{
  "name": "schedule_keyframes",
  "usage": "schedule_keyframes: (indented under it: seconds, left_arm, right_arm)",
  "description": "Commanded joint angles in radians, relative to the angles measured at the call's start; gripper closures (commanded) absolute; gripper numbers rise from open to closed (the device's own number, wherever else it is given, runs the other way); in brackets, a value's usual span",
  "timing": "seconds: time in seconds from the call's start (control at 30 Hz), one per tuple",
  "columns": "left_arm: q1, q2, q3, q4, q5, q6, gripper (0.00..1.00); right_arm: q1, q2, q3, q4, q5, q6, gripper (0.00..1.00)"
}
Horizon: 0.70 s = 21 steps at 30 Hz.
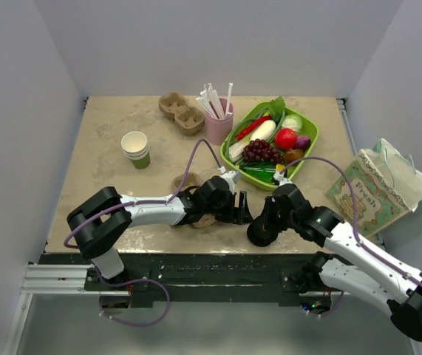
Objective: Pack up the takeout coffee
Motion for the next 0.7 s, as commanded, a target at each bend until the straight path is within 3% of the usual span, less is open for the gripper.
schedule_keyframes:
  seconds: [0.0,0.53,0.67]
  left_arm:
    - [-0.005,0.013,-0.003,0.028,0.02,0.004,0.25]
    - [-0.015,0.016,-0.009,0.01,0.006,0.029,0.25]
    - [-0.015,-0.011,-0.003,-0.016,-0.029,0.035,0.24]
  right_arm:
    - [-0.006,-0.018,0.062,-0.013,0.037,0.005,1.0]
    - [-0.004,-0.013,0.105,-0.038,0.03,-0.01,1.0]
    - [-0.004,-0.031,0.134,-0.073,0.042,-0.085,1.0]
